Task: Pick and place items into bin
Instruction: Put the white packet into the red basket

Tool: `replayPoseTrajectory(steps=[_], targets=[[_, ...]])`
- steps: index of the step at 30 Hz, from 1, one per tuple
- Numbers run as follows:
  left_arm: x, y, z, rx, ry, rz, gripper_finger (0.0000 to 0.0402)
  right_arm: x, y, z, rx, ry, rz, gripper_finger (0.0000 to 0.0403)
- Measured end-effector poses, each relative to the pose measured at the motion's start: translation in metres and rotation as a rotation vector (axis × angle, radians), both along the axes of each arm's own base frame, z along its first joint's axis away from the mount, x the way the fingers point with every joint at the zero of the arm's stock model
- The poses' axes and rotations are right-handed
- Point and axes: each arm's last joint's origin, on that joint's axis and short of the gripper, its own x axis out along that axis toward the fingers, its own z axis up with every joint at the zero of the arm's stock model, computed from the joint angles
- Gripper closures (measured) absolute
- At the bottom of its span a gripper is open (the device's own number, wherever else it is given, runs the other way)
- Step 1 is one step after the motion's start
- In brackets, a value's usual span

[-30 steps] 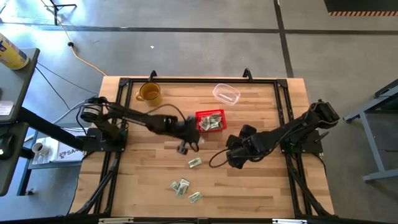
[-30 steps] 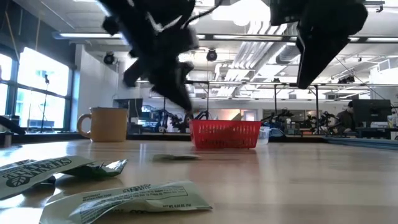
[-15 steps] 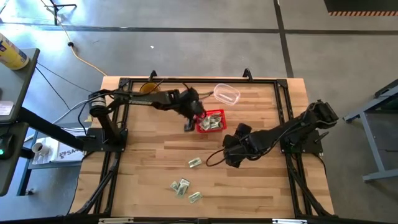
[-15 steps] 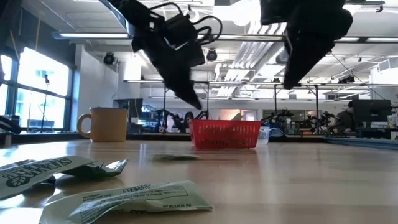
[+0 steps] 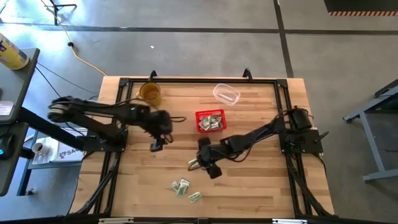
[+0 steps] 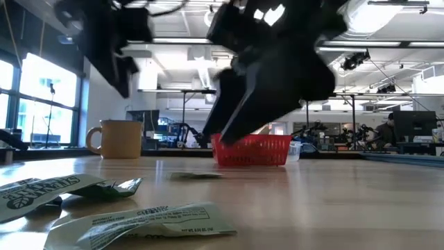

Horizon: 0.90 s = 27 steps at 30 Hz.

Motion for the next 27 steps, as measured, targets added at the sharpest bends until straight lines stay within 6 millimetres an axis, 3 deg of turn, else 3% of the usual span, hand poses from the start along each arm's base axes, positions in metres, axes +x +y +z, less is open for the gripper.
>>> replayPoseTrajectory(steps=[8,13,19,23,27], targets=[[-0.045,-0.023,-0.016,-0.051,-0.005,0.170,0.0184,0.013,-0.010,-0.035,0.020,0.019,-0.030,0.0096],[-0.058,-0.037,-0.031,-0.042,0.020,0.183,0.0205,0.013,-0.013,-0.035,0.007,0.020,-0.188,0.0195],[-0.062,-0.051,-0.046,-0.054,-0.001,0.165,0.0224,0.028,-0.033,-0.008,0.039,0.115,-0.331,0.0381],[-0.062,-0.060,-0.056,-0.111,-0.062,0.161,0.0229,0.040,-0.052,0.024,0.054,0.151,-0.431,0.0381],[-0.063,-0.067,-0.061,-0.128,-0.099,0.151,0.0227,0.047,-0.057,0.044,0.164,0.153,-0.302,0.0388]])
